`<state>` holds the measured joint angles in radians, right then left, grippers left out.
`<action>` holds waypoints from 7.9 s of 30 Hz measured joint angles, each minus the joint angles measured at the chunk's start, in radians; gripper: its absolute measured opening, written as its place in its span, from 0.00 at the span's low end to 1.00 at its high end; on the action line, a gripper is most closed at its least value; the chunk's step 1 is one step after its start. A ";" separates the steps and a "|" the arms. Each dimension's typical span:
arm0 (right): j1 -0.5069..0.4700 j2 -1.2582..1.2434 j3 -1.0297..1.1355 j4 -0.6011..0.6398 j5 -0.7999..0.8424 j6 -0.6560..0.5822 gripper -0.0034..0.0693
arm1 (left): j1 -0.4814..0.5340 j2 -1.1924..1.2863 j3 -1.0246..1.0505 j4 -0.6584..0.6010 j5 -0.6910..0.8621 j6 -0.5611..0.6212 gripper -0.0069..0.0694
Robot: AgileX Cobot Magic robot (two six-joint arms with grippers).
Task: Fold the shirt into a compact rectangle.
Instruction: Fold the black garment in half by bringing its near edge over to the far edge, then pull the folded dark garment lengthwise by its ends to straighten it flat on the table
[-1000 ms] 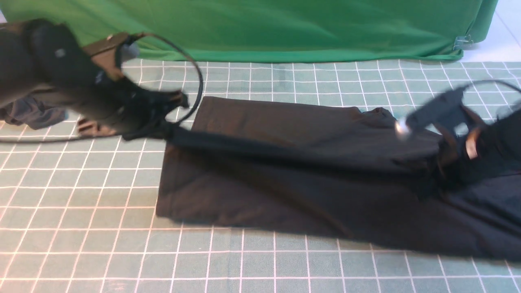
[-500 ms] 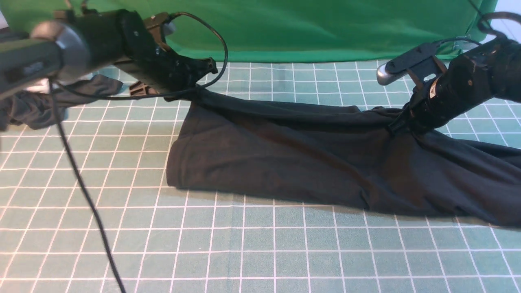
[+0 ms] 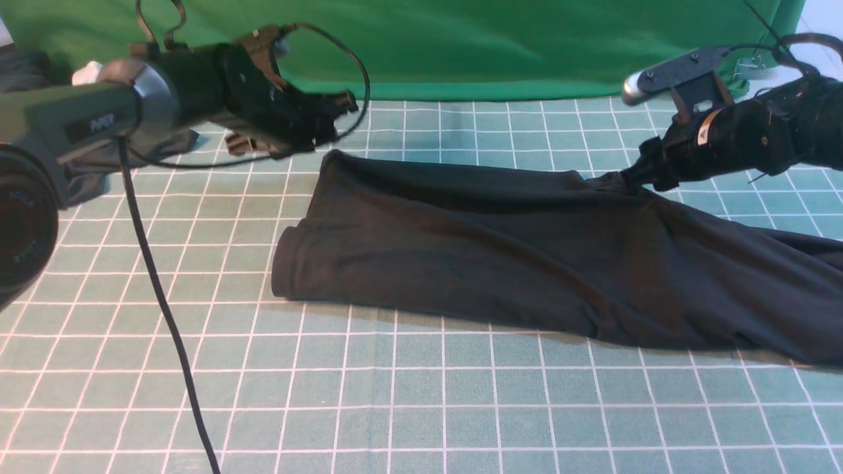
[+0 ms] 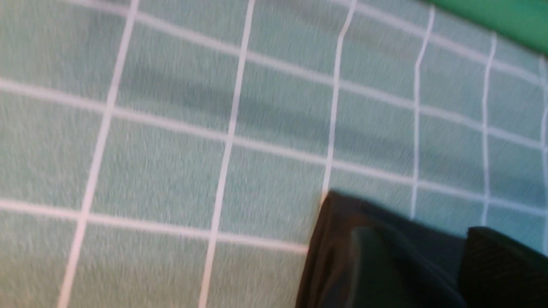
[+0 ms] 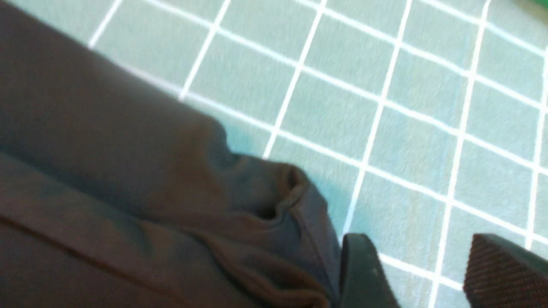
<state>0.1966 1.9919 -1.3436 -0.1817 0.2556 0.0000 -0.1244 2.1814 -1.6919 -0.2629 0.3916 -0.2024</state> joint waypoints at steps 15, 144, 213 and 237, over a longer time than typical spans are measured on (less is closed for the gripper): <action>0.002 -0.039 -0.113 0.480 0.561 -0.339 0.06 | -0.019 -0.041 -0.190 -0.073 0.636 0.202 0.24; -0.631 -0.029 -0.004 0.209 0.630 -0.192 0.28 | 0.043 -0.113 -0.168 -0.008 0.818 0.250 0.11; -0.571 -0.050 0.055 0.284 0.777 -0.168 0.10 | -0.075 -0.197 0.309 -0.048 0.786 0.228 0.26; -0.648 -0.426 0.388 0.083 0.599 -0.029 0.09 | -0.196 -0.408 0.556 -0.103 0.698 0.209 0.44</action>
<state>-0.4513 1.5656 -0.9555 -0.0984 0.8549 -0.0293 -0.3200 1.7736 -1.1357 -0.3662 1.0900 0.0068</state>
